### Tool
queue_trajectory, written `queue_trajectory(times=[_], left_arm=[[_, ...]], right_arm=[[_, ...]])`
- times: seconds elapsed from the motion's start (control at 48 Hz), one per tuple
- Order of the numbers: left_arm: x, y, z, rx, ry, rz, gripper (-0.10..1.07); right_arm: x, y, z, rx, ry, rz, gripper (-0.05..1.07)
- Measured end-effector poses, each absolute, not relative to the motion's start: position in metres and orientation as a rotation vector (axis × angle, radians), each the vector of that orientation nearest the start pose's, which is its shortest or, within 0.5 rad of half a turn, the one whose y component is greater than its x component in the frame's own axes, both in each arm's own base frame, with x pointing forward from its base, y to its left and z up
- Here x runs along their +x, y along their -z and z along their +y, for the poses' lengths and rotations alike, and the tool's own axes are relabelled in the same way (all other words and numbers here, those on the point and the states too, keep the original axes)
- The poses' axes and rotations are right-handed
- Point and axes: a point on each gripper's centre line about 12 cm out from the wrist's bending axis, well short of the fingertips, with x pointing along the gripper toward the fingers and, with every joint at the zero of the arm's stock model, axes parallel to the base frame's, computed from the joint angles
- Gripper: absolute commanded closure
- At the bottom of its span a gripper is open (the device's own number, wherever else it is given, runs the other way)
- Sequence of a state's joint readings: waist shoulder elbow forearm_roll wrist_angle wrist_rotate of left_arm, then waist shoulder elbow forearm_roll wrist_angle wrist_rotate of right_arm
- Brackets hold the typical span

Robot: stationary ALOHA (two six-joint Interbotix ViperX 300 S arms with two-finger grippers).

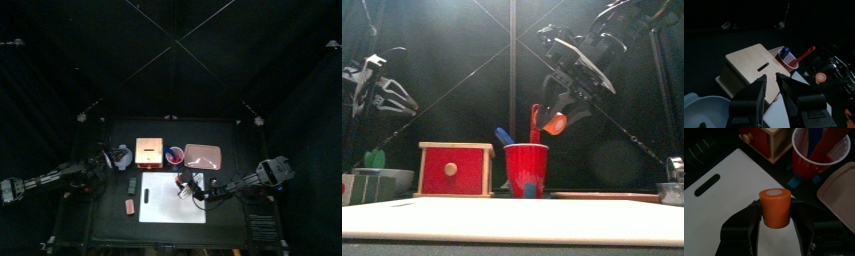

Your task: Put carrot top in plate

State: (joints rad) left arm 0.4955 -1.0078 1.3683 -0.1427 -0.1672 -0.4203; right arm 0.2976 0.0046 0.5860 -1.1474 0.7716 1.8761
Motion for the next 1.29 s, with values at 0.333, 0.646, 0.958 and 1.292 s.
queue_trajectory(times=[0.333, 0.646, 0.958, 1.292], left_arm=[[0.152, -0.209, 0.085, -0.589, -0.558, 0.041, 0.31], [0.152, -0.209, 0.086, -0.591, -0.559, 0.042, 0.31], [0.152, -0.209, 0.085, -0.591, -0.558, 0.041, 0.31], [0.152, -0.209, 0.086, -0.590, -0.558, 0.042, 0.31]], right_arm=[[0.353, -0.190, 0.015, 0.327, 0.755, 0.621, 0.60], [0.298, -0.171, -0.052, 0.416, 0.929, 0.658, 0.59], [0.269, -0.119, -0.120, 0.588, 0.993, 0.750, 0.56], [0.265, -0.101, -0.137, 0.616, 1.015, 0.789, 0.23]])
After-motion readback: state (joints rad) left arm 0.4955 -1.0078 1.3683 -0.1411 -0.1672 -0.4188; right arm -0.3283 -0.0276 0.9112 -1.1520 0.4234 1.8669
